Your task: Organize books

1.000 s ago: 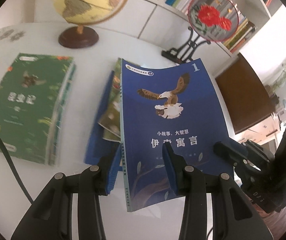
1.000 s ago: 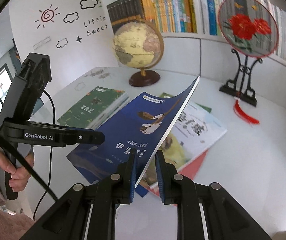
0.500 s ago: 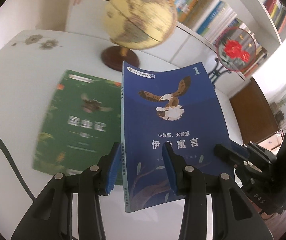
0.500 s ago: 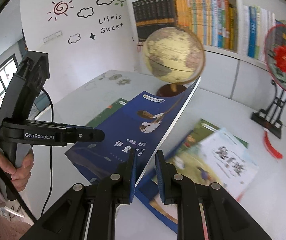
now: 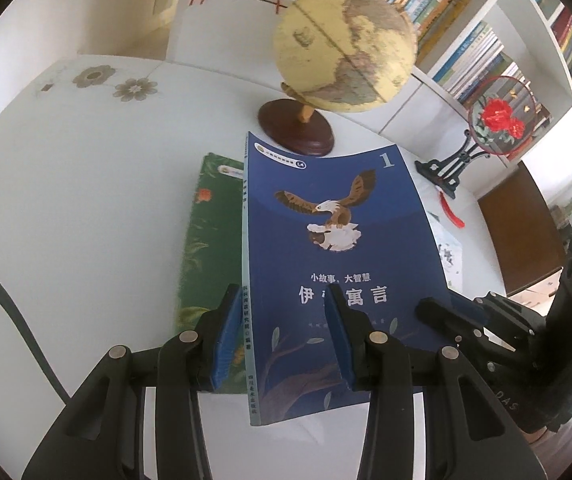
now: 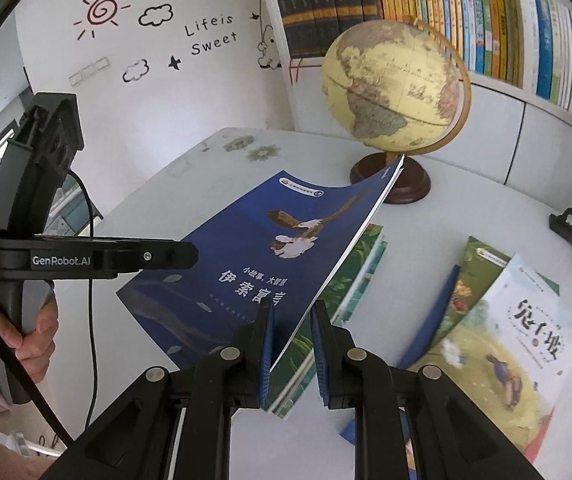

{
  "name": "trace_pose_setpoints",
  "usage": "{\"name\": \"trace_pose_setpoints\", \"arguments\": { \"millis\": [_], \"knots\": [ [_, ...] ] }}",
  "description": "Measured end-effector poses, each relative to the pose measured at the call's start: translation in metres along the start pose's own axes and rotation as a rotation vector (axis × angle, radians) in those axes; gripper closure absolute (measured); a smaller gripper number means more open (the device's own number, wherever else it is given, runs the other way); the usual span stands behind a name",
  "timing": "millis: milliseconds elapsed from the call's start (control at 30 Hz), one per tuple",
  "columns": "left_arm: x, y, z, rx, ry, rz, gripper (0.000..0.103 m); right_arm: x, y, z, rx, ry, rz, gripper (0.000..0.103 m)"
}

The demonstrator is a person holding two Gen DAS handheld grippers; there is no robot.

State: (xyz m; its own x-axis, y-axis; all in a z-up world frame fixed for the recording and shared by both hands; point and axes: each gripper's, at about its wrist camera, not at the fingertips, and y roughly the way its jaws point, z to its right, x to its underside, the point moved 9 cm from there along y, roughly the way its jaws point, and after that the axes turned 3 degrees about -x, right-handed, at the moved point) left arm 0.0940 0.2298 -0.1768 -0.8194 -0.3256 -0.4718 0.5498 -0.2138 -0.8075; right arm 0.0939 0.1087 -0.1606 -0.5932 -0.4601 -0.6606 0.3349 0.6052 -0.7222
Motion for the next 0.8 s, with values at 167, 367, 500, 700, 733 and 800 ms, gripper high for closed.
{"name": "trace_pose_setpoints", "arguments": {
  "millis": [167,367,500,700,733,800],
  "knots": [
    [0.002,0.008,-0.015,-0.001,-0.001,-0.027,0.065,-0.002,0.020,-0.006,-0.002,0.018,-0.016,0.085],
    [0.006,0.019,-0.025,-0.003,0.001,-0.064,0.065,0.002,0.036,-0.005,0.005,0.054,-0.035,0.085],
    [0.008,0.023,-0.031,0.000,-0.013,-0.078,0.065,0.009,0.044,0.000,0.002,0.090,-0.067,0.085],
    [0.011,0.033,-0.037,-0.042,-0.018,-0.091,0.065,0.024,0.064,0.011,-0.008,0.167,-0.146,0.084],
    [0.012,0.034,-0.038,-0.046,-0.022,-0.089,0.065,0.026,0.065,0.012,-0.002,0.171,-0.153,0.084],
    [0.013,0.036,-0.040,-0.049,-0.038,-0.095,0.061,0.027,0.069,0.014,-0.005,0.196,-0.155,0.083]
  ]
}}
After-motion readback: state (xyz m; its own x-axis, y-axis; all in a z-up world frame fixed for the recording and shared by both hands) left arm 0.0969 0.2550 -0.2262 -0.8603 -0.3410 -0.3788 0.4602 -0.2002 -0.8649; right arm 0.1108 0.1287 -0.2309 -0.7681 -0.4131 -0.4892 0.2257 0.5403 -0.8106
